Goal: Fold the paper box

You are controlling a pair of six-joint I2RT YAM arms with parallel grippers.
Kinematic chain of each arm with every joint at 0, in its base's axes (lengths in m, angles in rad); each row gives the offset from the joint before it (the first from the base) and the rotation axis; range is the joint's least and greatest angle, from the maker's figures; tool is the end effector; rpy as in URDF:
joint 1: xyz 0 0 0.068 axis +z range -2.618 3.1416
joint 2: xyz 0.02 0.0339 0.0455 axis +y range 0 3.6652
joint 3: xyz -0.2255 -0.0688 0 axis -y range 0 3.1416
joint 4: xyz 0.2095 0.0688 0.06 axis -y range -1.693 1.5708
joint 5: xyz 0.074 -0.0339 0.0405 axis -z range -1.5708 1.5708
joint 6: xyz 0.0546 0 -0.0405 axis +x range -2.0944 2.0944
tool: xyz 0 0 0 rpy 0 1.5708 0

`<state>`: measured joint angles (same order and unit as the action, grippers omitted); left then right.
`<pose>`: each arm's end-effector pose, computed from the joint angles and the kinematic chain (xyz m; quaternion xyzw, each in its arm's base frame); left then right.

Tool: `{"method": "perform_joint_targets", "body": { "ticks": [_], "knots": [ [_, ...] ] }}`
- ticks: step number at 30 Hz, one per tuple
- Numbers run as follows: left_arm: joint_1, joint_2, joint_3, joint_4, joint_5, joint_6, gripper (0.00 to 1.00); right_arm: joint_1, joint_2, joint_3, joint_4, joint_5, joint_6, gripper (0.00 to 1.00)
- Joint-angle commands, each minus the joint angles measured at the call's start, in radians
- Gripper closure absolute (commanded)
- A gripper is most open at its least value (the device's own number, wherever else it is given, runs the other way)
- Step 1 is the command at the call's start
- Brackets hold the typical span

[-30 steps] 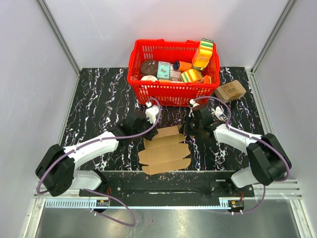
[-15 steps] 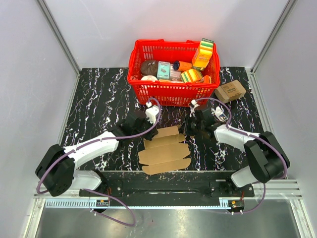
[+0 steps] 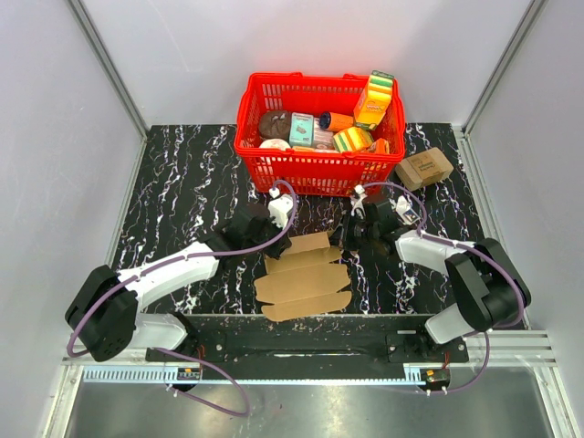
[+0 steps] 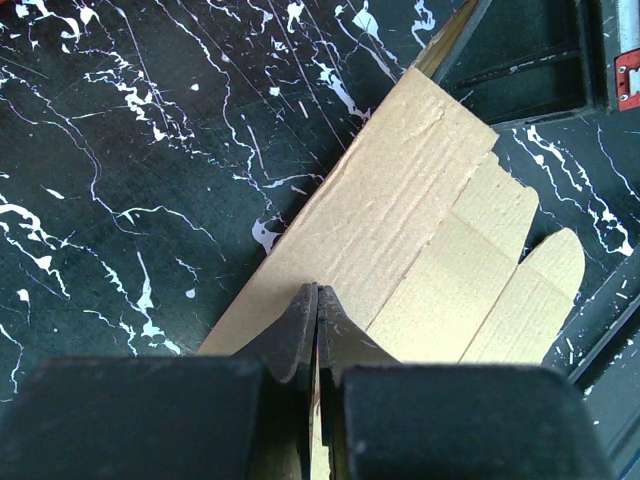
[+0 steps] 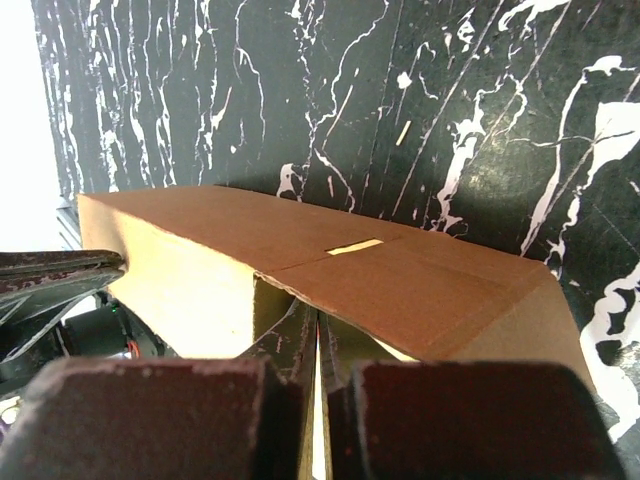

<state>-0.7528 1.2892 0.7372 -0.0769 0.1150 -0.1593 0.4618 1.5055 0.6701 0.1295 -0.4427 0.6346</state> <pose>0.1934 -0.1898 0.1959 0.2851 0.8432 -0.2455 0.3841 0.2440 0.1476 0.1434 -0.0152 0.8904 0.3832 0.2451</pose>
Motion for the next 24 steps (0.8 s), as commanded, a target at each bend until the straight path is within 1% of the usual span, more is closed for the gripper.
{"method": "perform_joint_targets", "body": {
  "ticks": [1,7,13,17,24],
  "knots": [
    [-0.005,-0.025,0.007,0.017,-0.017,-0.011,1.0,-0.015,0.004,-0.015,0.09,-0.074,0.033,0.97],
    [-0.008,-0.028,0.005,0.017,-0.018,-0.011,1.0,-0.029,0.015,-0.03,0.142,-0.116,0.065,0.97],
    [-0.008,-0.03,0.004,0.017,-0.02,-0.011,1.0,-0.037,0.01,-0.033,0.144,-0.12,0.066,0.97],
    [-0.006,-0.033,0.002,0.015,-0.021,-0.011,1.0,-0.038,-0.01,-0.014,0.047,-0.047,0.021,0.95],
    [-0.006,-0.033,0.005,0.012,-0.021,-0.009,1.0,-0.038,-0.057,0.032,-0.158,0.14,-0.095,0.94]
  ]
}}
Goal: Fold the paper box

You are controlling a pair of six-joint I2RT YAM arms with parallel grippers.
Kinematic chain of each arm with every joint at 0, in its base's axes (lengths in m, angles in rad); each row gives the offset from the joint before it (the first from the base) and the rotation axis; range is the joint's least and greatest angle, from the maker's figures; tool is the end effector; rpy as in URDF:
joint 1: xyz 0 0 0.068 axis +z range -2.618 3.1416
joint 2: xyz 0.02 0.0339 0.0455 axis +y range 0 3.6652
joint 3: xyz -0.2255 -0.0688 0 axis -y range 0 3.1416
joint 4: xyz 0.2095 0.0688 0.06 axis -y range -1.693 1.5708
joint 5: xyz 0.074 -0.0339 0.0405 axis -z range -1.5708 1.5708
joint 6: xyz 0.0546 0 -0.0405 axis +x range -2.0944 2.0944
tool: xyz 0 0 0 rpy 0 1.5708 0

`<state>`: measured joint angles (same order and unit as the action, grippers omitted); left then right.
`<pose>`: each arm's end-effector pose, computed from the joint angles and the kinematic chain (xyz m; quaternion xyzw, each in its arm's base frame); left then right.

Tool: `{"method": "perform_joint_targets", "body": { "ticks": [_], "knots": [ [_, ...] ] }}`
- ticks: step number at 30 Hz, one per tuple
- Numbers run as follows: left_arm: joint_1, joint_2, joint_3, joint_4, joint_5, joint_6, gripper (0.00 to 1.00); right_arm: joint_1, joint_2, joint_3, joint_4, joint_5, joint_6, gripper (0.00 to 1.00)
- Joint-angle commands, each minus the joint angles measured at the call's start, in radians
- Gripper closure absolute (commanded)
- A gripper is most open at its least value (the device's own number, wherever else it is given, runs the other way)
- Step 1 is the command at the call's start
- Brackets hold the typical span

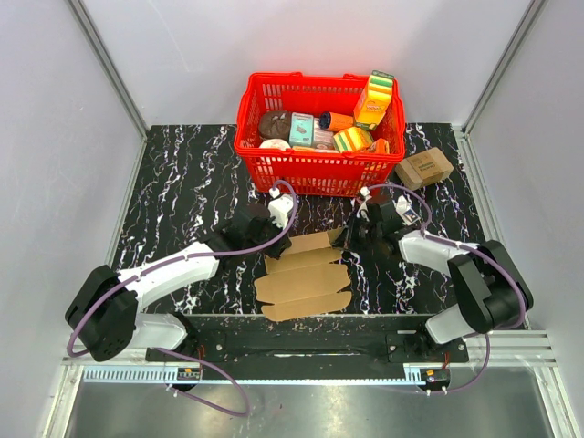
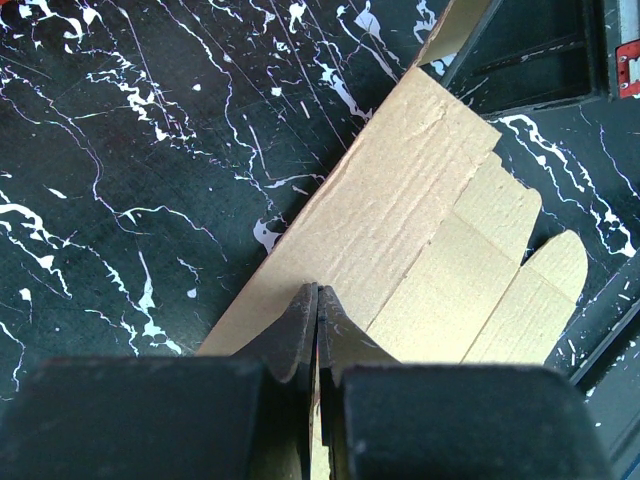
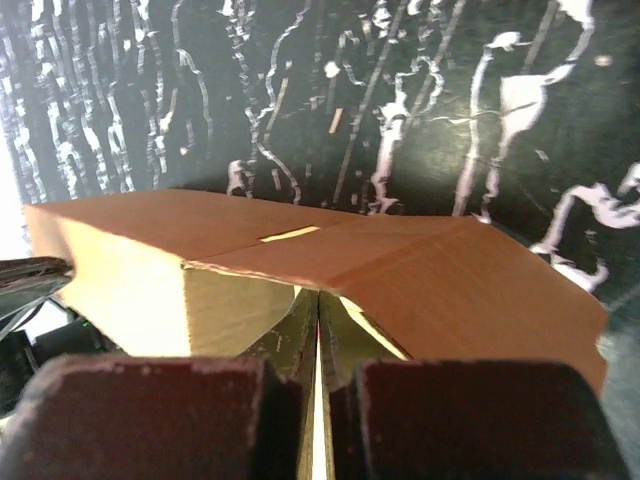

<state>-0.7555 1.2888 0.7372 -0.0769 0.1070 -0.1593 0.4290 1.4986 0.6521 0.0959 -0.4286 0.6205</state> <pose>0.1932 -0.1900 0.1960 0.2845 0.8434 -0.2429 0.3856 0.2433 0.1362 0.1369 0.0013 0.9001 0.3640 0.2395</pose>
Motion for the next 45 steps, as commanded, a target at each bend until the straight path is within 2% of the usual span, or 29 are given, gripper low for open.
{"method": "perform_joint_targets", "body": {
  "ticks": [1,10,16,26,45],
  "knots": [
    [-0.004,-0.031,0.005,0.012,-0.013,-0.009,1.0,-0.006,-0.054,0.052,-0.14,0.146,-0.087,0.94],
    [-0.005,-0.025,0.013,0.014,-0.015,-0.008,1.0,-0.006,-0.029,0.07,-0.203,0.261,-0.151,0.95],
    [-0.004,-0.02,0.016,0.012,-0.01,-0.008,1.0,-0.006,-0.011,0.069,-0.188,0.294,-0.173,0.95],
    [-0.007,-0.028,0.013,0.002,-0.016,-0.003,1.0,-0.006,0.057,0.064,-0.114,0.254,-0.148,0.95],
    [-0.007,-0.036,0.002,0.006,-0.02,-0.008,1.0,-0.006,0.075,0.035,-0.022,0.113,-0.134,0.95]
  ]
}}
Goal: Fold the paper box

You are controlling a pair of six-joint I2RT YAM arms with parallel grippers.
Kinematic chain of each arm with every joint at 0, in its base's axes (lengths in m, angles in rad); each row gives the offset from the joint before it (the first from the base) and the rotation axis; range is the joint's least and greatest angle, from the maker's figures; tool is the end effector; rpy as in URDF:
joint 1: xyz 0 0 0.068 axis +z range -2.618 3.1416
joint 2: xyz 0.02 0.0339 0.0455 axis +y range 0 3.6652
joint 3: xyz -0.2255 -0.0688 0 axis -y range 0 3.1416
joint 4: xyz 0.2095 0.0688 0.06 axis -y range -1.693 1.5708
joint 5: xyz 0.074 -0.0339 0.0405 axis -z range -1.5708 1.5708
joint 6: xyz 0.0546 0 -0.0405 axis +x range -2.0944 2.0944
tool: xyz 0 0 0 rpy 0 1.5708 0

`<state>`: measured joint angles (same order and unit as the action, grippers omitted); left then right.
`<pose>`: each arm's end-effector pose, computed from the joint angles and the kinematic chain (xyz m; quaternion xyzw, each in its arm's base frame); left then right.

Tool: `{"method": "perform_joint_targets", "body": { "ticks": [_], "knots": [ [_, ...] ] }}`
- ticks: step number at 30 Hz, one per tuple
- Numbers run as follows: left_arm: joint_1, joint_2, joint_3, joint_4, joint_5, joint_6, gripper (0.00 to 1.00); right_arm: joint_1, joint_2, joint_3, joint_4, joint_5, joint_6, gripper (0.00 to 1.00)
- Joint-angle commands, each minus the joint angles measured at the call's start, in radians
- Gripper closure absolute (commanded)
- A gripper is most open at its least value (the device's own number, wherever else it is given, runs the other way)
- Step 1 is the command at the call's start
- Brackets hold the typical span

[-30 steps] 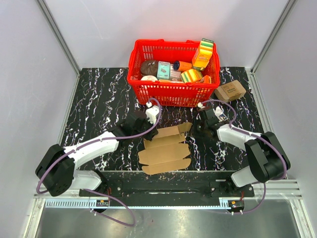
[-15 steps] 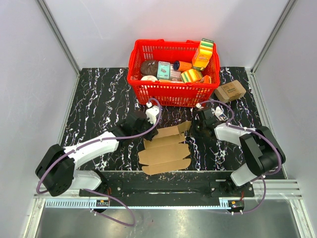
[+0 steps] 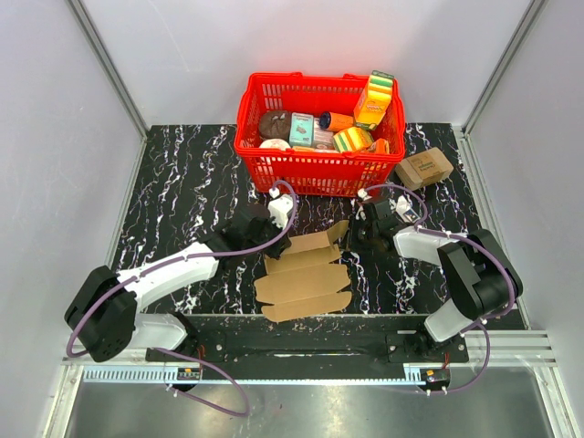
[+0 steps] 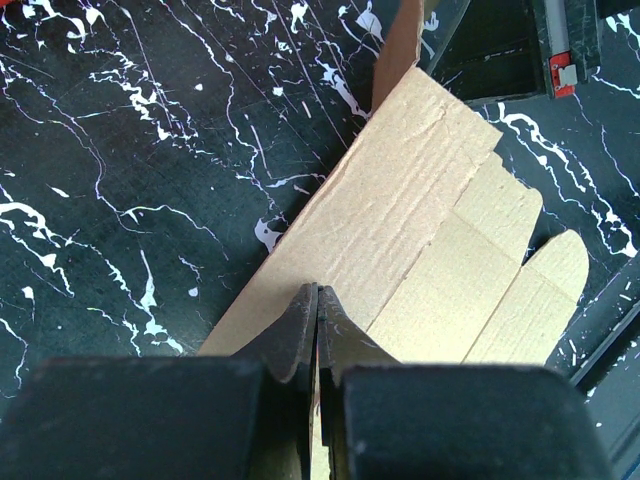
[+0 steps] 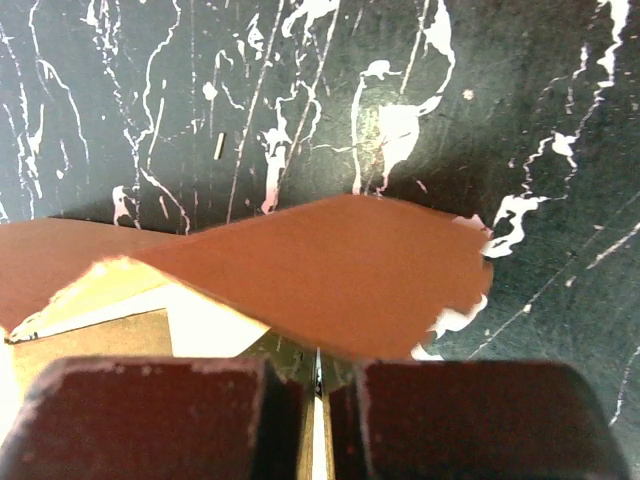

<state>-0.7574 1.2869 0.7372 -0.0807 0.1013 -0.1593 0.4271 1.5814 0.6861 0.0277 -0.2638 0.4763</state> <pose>0.1927 -0.1898 0.1960 0.2842 0.8441 -0.2407 0.3858 0.2509 0.1298 0.1164 -0.0224 0.9315 0.2601 0.2533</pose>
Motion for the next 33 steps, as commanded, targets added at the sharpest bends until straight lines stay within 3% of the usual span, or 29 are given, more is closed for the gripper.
{"method": "perform_joint_targets", "body": {
  "ticks": [1,33],
  "knots": [
    [-0.005,-0.034,0.002,0.009,-0.014,-0.008,1.0,-0.004,-0.012,-0.003,0.052,-0.06,0.012,0.95],
    [-0.005,-0.034,-0.002,0.015,-0.014,-0.011,1.0,-0.001,0.051,-0.049,0.19,-0.268,0.044,0.96]
  ]
}}
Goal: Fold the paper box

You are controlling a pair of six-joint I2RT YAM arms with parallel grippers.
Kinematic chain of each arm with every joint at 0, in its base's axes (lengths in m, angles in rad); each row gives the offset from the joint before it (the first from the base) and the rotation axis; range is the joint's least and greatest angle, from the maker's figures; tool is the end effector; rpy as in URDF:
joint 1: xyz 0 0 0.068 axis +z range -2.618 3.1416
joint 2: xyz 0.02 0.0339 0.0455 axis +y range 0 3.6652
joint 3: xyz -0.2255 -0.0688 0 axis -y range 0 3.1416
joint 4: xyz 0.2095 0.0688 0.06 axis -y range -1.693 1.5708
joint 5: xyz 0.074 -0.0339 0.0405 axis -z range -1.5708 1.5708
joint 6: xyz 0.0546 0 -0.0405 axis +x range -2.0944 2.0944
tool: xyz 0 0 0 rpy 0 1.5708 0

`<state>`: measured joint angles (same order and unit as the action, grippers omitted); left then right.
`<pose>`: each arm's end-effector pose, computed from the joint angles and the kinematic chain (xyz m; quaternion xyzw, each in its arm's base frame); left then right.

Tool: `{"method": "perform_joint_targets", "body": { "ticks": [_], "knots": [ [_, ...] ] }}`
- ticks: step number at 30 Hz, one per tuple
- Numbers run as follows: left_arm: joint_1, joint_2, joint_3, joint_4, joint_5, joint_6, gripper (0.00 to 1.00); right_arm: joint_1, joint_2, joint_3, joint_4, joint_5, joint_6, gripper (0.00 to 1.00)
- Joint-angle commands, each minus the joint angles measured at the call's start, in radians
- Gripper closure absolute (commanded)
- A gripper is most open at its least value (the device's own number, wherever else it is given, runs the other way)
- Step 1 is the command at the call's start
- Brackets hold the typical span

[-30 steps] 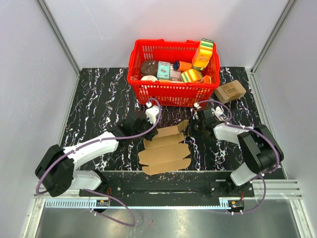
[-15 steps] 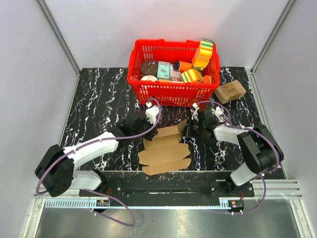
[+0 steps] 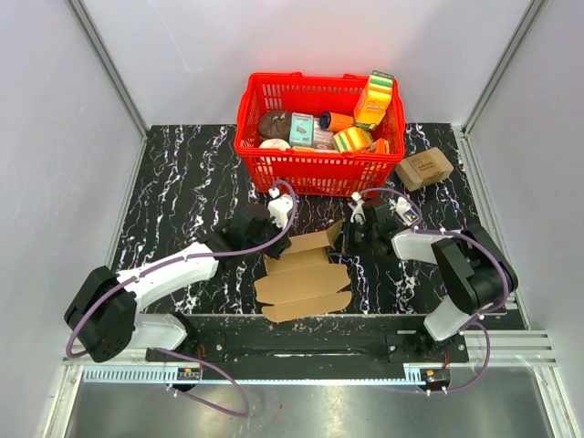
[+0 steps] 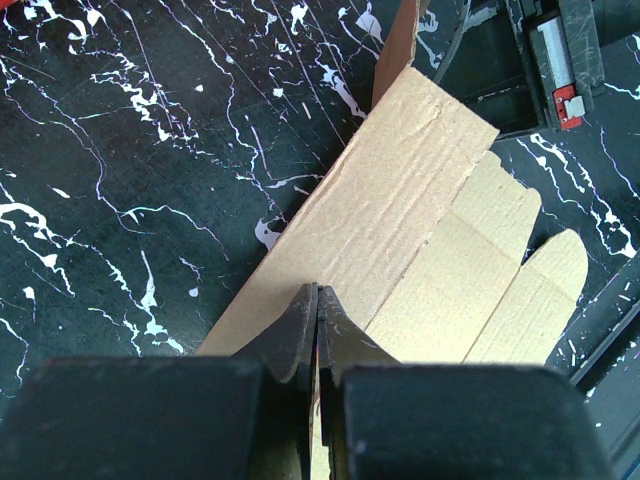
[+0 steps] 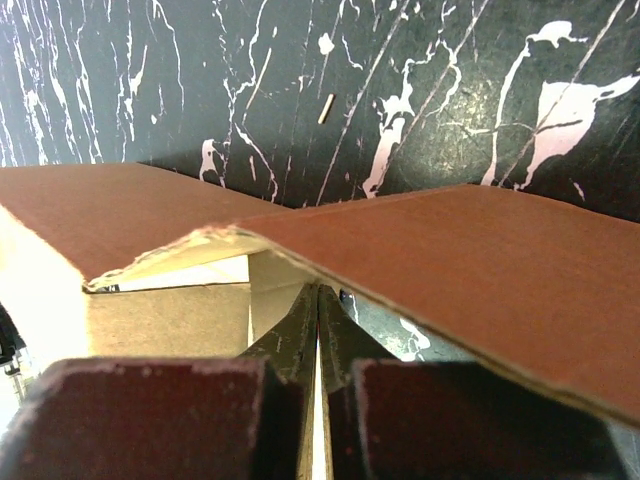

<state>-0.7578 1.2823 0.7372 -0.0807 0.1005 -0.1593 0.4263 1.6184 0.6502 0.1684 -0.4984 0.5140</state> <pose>0.1924 -0.1896 0.1972 0.2840 0.8430 -0.2413 0.3878 0.2477 0.1412 0.1127 -0.0533 0.9012 0.3688 0.2213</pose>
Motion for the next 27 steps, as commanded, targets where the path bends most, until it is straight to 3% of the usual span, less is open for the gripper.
{"method": "perform_joint_targets", "body": {
  "ticks": [1,27],
  "knots": [
    [-0.005,-0.029,-0.004,0.013,-0.013,-0.011,1.0,-0.001,0.014,-0.017,0.054,-0.029,0.007,0.96],
    [-0.008,-0.024,0.001,0.015,-0.01,-0.011,1.0,0.003,0.005,-0.044,0.175,-0.088,0.092,0.97]
  ]
}}
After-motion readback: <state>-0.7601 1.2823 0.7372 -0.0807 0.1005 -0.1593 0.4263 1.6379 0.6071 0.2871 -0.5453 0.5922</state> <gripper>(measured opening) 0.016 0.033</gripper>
